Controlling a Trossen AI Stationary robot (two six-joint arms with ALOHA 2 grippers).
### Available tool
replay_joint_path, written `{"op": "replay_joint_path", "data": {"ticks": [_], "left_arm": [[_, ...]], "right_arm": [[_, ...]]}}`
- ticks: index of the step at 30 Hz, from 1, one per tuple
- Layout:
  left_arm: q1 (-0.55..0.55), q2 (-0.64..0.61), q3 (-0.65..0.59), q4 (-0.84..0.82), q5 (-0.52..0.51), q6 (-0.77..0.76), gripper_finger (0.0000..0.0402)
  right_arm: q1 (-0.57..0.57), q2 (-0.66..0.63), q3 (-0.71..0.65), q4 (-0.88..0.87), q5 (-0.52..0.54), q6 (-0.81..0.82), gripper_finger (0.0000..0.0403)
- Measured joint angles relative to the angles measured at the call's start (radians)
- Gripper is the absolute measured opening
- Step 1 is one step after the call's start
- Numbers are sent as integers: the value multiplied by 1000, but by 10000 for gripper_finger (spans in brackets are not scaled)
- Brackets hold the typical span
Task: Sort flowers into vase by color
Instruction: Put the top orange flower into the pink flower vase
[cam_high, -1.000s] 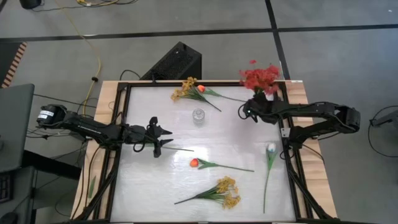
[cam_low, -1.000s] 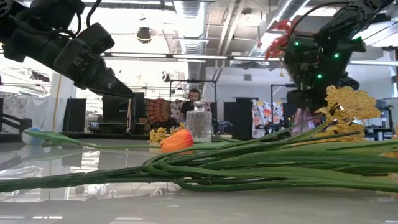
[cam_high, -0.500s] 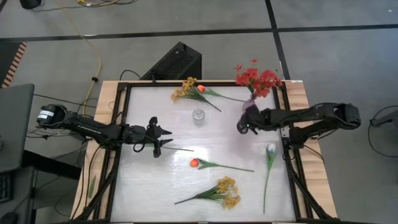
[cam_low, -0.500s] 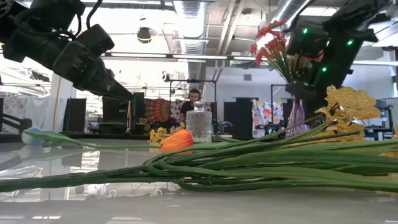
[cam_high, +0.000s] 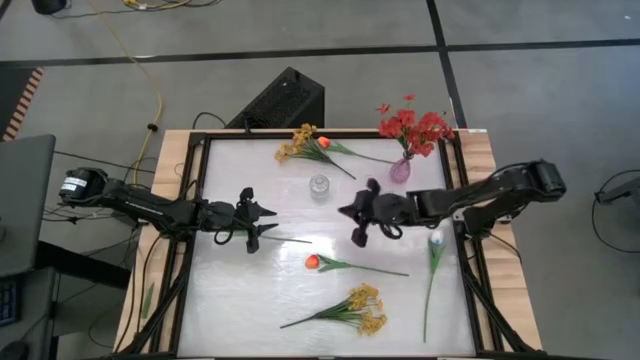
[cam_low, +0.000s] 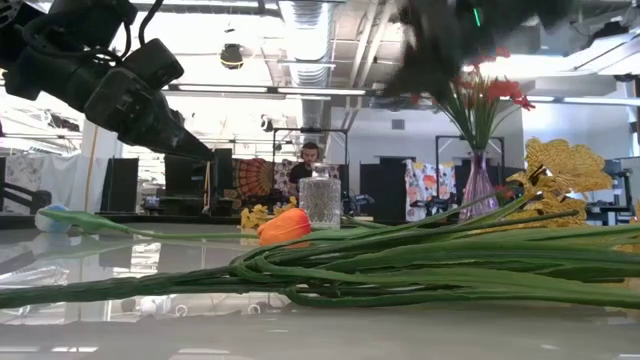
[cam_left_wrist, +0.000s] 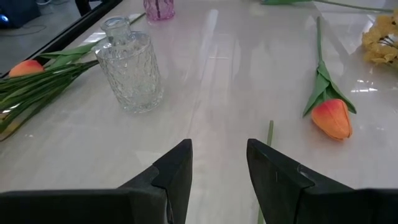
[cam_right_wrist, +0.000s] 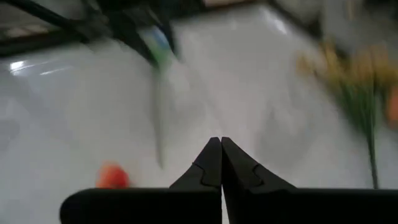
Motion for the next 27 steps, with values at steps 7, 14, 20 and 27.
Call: {"op": "replay_joint_path", "data": {"ticks": [7,14,20,27], "left_arm": [[0,0,0,-4,0,0,143],[0,0,0,-8,0,-9,143],[0,0,0,-8,0,-13,143],[0,0,0,-7,-2,-11,143]], "right_arm": [[-147,-2,457,-198,100,-357,21],[-626,70,798,-293,-51,-344,19],[-1017,208,856,-333,-242,-135,22],[-1212,440,854,-340,-455,27,23]]}}
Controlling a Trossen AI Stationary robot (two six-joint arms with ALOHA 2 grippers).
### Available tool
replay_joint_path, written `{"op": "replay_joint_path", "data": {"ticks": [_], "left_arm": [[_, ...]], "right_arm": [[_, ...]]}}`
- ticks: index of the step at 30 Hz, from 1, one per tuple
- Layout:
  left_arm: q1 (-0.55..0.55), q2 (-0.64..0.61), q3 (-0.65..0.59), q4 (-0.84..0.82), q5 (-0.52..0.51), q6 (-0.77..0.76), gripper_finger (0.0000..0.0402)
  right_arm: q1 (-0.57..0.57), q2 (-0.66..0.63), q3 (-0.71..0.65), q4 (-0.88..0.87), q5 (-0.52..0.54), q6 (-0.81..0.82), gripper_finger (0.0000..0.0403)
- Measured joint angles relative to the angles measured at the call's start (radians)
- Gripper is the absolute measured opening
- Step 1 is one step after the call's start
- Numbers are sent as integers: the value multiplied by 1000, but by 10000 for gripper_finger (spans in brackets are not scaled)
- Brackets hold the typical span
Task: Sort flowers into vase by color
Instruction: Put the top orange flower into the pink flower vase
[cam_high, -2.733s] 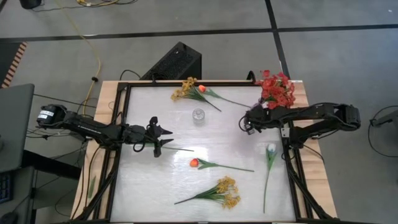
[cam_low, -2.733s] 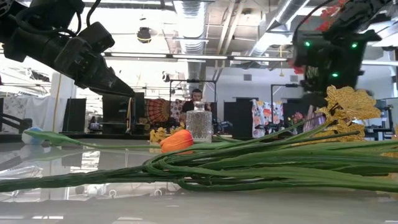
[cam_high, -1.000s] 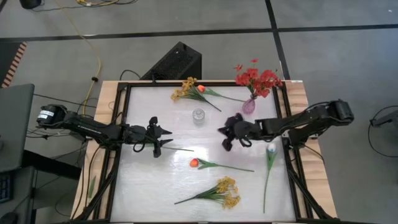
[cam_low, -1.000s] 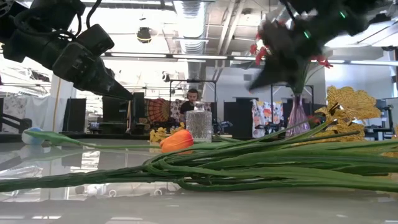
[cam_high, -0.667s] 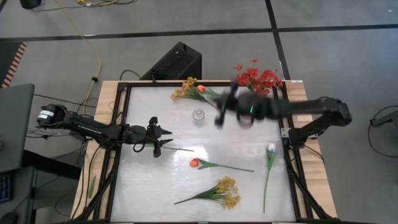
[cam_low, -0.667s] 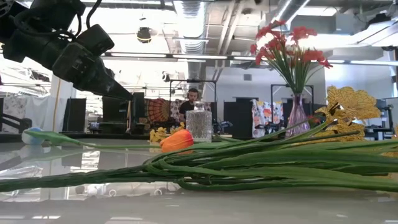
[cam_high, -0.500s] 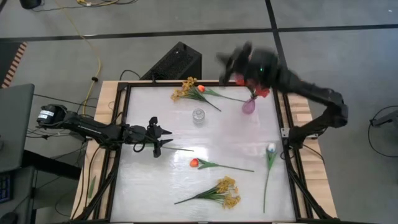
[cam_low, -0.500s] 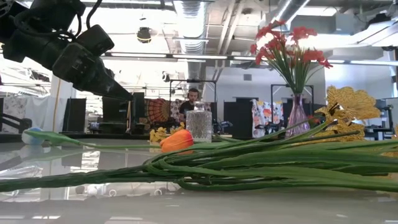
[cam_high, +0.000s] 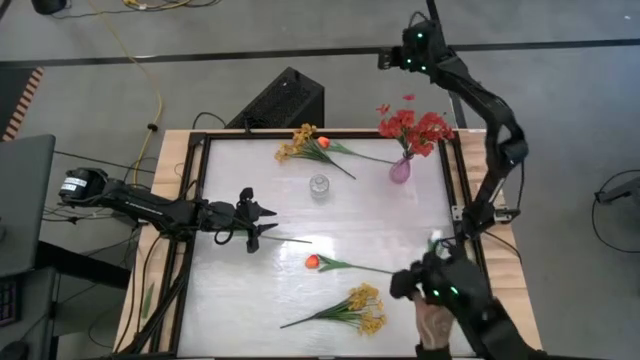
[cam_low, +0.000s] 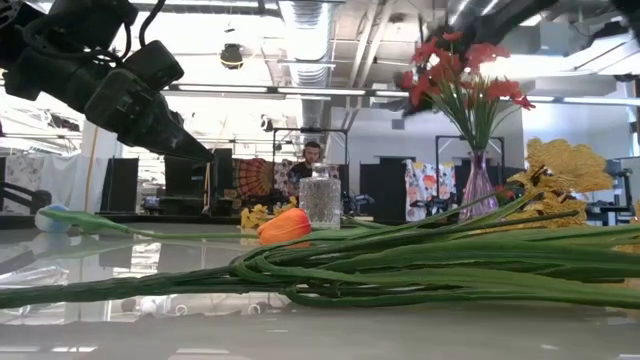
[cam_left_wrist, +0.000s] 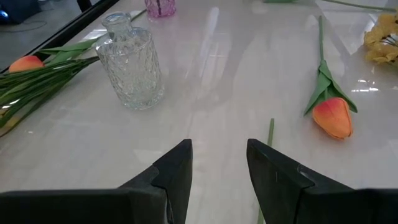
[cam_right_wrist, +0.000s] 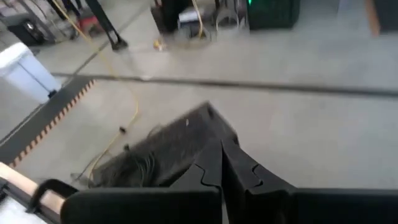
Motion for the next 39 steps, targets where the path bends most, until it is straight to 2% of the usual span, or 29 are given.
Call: {"op": "replay_joint_path", "data": {"ticks": [6,12,17,24,31,39], "left_arm": [[0,0,0,1,-4,13,143],[0,0,0,0,-4,12,143],[0,0,0,0,-3,12,143],[0,0,0,0,-3,2,143],[0,0,0,1,2,-10,143],[0,0,0,17,7,-15,143]], "right_arm": [[6,150,0,-51,-28,12,24],[34,218,0,-184,-175,-147,25],[95,217,2,-350,-107,-322,32],[179,215,-22,-486,-95,-447,95],[242,216,-114,-490,-95,-560,164],[315,216,-157,-441,-42,-593,183]]}}
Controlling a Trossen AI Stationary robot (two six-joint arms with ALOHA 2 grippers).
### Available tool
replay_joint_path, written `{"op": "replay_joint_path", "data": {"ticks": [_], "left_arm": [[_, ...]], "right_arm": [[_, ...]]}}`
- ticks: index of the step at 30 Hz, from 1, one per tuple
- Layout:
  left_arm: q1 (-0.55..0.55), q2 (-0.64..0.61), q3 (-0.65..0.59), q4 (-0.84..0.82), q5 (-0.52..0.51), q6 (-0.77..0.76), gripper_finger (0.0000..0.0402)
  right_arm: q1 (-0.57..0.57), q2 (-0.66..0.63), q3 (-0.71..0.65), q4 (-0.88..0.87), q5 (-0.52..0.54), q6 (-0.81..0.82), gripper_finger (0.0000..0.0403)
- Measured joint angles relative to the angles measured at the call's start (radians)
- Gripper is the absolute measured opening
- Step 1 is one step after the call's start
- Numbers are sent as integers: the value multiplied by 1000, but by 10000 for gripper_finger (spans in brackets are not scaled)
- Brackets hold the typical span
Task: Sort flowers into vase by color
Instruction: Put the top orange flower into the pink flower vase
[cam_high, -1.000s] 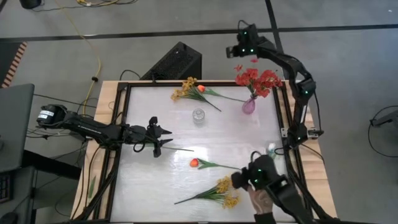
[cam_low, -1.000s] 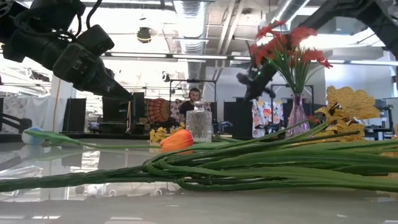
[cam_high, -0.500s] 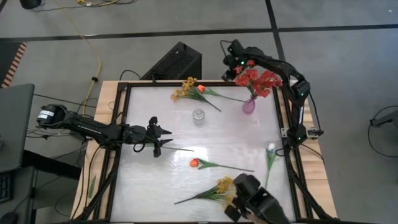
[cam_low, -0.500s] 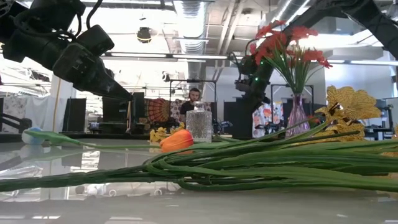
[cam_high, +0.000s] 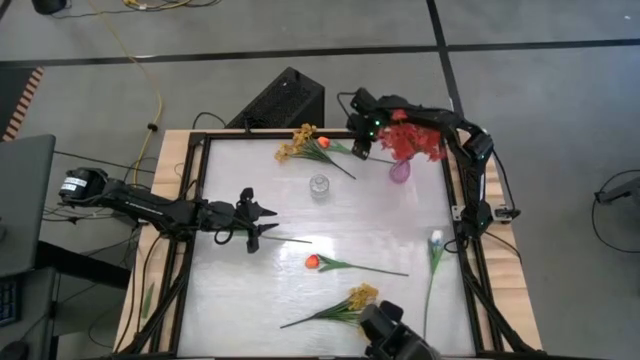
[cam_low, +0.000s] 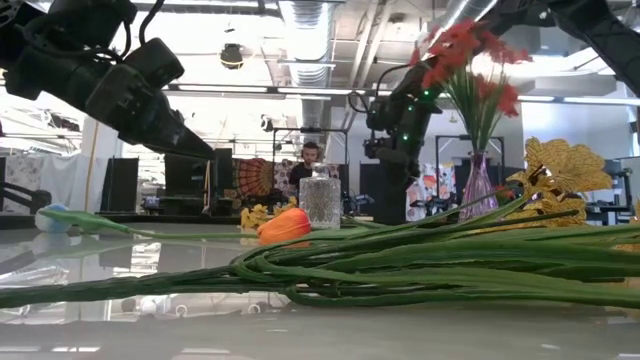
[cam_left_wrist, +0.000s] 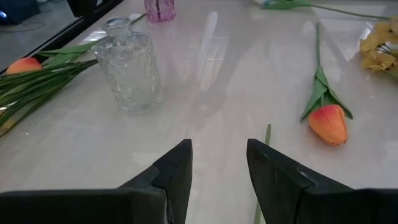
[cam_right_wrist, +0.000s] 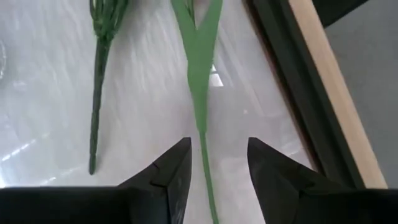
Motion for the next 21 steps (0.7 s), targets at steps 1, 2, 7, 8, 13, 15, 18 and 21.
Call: {"op": "replay_joint_path", "data": {"ticks": [1,2,7,8,13,15,18,21], "left_arm": [[0,0,0,2,8,-2,143],[0,0,0,4,14,-2,143],[0,0,0,21,43,-2,143],[0,0,0,22,43,-3,143],[0,0,0,22,43,-2,143],[0,0,0,22,43,-2,143],[0,0,0,22,43,-2,143],[0,0,0,22,43,-2,143]], "right_arm": [[2,0,-8,4,0,0,183],[6,0,-20,8,0,0,182],[13,0,-73,40,2,7,178],[16,0,-83,56,2,7,178],[38,0,-137,121,52,-1,177],[45,0,-153,145,72,-14,177],[51,0,-170,155,117,-16,177],[50,0,-184,161,118,-16,177]]}}
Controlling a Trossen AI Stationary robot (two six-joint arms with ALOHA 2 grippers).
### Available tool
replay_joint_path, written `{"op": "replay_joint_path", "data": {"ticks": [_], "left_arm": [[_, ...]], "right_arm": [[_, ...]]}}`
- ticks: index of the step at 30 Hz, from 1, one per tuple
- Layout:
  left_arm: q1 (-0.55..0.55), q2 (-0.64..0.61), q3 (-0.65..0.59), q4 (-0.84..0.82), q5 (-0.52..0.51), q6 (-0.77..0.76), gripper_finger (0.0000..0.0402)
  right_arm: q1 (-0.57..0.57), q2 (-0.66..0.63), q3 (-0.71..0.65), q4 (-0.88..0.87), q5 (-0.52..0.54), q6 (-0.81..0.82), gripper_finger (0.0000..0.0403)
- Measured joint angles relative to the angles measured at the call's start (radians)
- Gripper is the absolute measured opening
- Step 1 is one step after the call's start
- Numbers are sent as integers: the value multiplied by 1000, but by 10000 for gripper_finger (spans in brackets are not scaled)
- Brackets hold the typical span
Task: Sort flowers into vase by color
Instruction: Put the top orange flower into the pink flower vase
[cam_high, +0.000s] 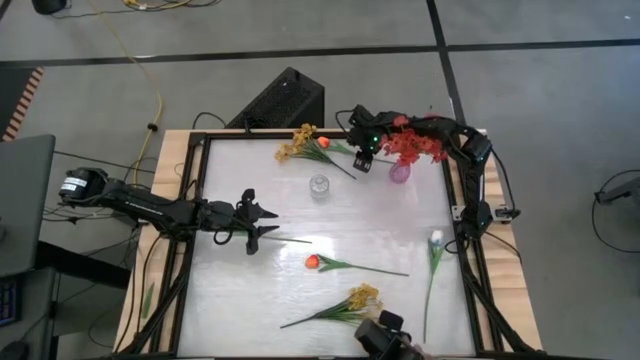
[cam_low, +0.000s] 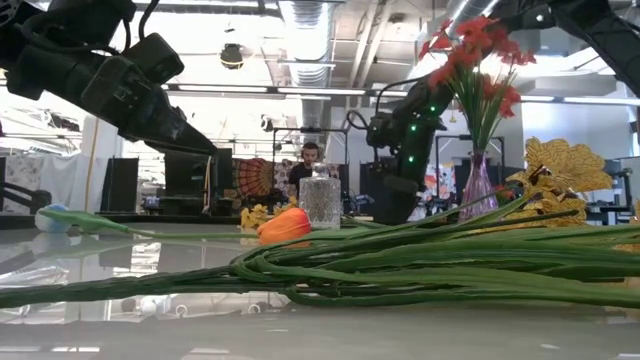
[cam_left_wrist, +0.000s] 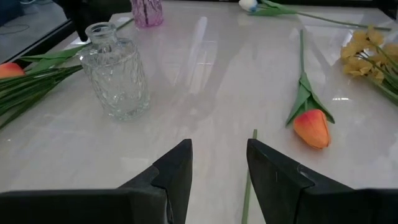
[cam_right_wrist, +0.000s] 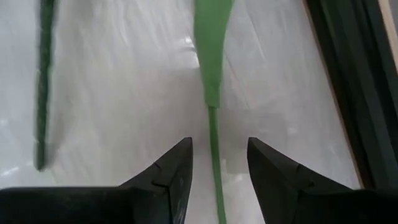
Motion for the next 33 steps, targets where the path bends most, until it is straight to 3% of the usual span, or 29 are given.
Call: {"op": "replay_joint_path", "data": {"ticks": [4,7,14,22,33], "left_arm": [[0,0,0,0,1,-5,143],[0,0,0,0,2,-8,143],[0,0,0,-1,2,-16,143],[0,0,0,-1,1,-15,143],[0,0,0,-20,-1,-11,143]], "right_arm": [[0,-2,-16,1,-2,0,174],[0,-2,-19,2,-2,0,149],[0,-2,-20,12,-2,-5,18],[-11,-34,70,5,23,24,15],[-84,-366,122,159,21,160,15]]}}
